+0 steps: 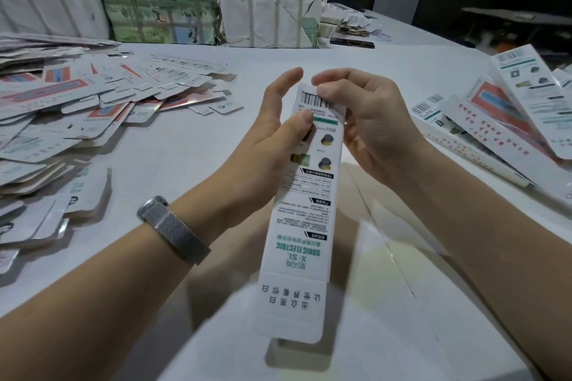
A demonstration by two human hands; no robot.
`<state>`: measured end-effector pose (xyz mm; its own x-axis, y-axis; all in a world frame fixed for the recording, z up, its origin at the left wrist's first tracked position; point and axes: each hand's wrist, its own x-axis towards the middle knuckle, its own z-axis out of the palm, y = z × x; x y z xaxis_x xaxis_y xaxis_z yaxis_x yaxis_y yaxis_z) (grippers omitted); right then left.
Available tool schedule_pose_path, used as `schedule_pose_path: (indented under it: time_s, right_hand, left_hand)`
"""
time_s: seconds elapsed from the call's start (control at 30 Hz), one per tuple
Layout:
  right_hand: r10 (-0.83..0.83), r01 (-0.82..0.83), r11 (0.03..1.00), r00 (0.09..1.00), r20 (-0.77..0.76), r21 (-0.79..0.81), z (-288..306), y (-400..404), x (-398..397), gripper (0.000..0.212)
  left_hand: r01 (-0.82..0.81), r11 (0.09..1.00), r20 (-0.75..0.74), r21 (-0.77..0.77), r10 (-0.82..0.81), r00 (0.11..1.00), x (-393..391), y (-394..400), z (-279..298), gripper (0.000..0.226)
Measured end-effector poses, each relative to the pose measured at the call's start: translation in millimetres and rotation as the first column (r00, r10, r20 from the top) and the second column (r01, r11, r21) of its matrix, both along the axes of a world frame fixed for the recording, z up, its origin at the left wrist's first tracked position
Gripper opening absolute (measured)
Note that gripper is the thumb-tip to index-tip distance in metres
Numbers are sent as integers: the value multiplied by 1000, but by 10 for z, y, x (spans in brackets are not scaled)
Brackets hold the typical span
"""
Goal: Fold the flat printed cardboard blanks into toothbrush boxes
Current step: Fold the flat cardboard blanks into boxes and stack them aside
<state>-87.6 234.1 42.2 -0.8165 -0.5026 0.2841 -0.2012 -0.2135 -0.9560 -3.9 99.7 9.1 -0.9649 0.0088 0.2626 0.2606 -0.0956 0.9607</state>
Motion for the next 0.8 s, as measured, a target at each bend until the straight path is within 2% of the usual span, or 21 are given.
schedule_pose_path:
  time_s: [0.27,0.37,0.53,0.67,0.8]
  right_hand:
    - [-135,140,989,984,-119,36,30,9,-16,18]
    - [-137,149,986,980,-144,80,52,23,-22,20]
    - [-105,137,980,972,-209,144,66,61,-32,20]
    - [-29,56,988,982,-185,145,100,102,-33,21]
    - [46,-32,986,996,-79,165,160,158,-74,27]
  left_hand:
    - [93,995,35,26,-94,995,28,-67,35,48]
    - [115,993,58,22,-116,992,44,-98,68,50]
    - [68,998,47,14,-69,997,41,-89,68,38]
    - [91,995,55,29,-93,994,53,-83,94,36]
    - [177,981,70,78,-182,981,74,-74,108,41]
